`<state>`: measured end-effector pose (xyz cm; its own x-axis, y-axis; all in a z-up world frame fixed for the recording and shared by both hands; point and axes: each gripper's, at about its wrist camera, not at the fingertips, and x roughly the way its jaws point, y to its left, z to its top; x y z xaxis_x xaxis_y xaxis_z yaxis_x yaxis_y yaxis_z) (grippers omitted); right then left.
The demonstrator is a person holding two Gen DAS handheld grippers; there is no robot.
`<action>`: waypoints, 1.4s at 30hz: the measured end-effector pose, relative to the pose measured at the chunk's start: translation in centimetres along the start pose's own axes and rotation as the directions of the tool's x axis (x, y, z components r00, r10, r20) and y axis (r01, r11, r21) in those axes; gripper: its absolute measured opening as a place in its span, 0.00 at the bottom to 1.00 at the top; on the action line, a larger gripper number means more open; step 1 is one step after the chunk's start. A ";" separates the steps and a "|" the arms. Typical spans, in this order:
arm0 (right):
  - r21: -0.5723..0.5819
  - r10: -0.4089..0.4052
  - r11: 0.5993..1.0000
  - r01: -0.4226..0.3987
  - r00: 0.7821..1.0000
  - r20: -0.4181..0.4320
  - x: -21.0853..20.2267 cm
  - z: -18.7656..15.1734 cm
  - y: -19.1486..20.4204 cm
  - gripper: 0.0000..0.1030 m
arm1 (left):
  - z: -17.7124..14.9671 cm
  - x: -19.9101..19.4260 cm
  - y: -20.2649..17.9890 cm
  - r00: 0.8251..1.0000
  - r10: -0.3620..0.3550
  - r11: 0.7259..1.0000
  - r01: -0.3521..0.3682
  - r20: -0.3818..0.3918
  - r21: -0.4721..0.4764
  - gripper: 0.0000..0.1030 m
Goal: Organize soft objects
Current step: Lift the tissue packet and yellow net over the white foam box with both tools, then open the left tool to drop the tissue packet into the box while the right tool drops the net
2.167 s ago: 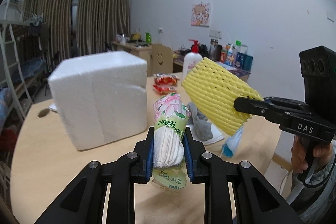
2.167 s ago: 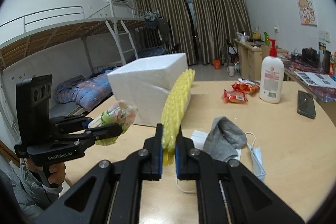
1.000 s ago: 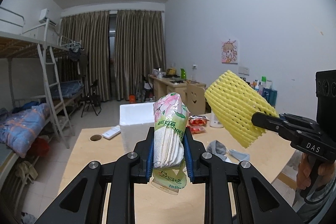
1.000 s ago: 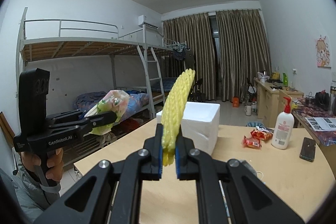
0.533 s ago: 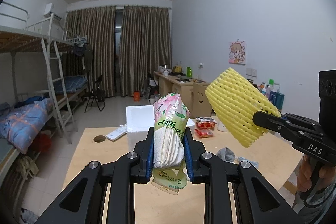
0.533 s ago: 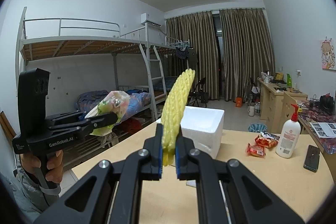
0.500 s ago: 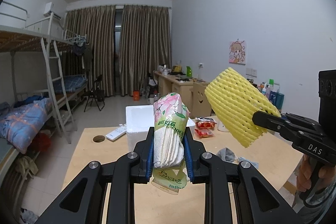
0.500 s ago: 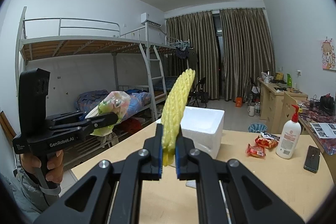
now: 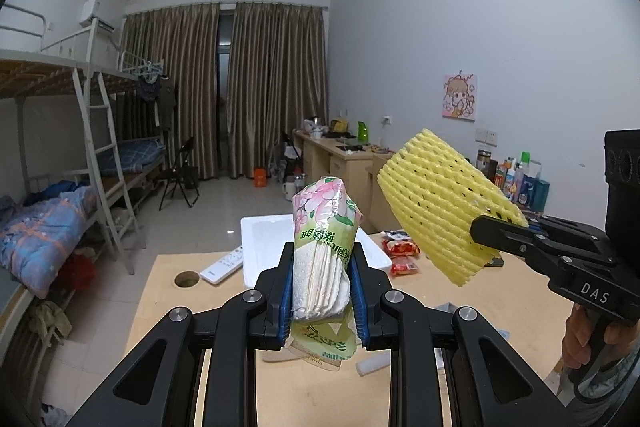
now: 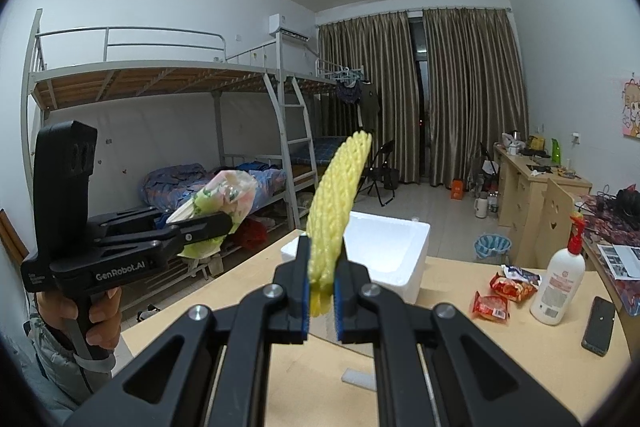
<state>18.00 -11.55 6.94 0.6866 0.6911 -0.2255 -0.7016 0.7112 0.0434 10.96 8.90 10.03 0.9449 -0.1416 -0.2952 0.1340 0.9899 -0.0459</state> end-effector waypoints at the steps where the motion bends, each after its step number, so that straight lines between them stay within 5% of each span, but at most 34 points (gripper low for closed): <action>1: 0.000 -0.002 1.000 0.002 1.000 -0.002 0.3 0.2 -0.1 0.11 | 0.3 0.6 0.1 1.000 0.000 1.000 0.000 -0.003 0.001 0.25; 27: 0.029 -0.014 0.999 0.017 0.994 -0.106 9.2 2.2 -3.8 0.11 | 2.7 13.8 4.0 0.992 -0.035 0.999 0.032 -0.123 -0.026 0.25; 42: 0.057 -0.024 0.998 0.032 0.990 -0.136 10.7 2.3 -5.2 0.11 | 2.5 18.7 3.9 0.980 -0.056 0.998 0.055 -0.190 -0.008 0.25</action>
<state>29.45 -7.54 6.54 0.6709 0.6503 -0.3563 -0.6676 0.7389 0.0915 29.95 10.14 6.69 0.8619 -0.1949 -0.4682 0.1838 0.9805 -0.0698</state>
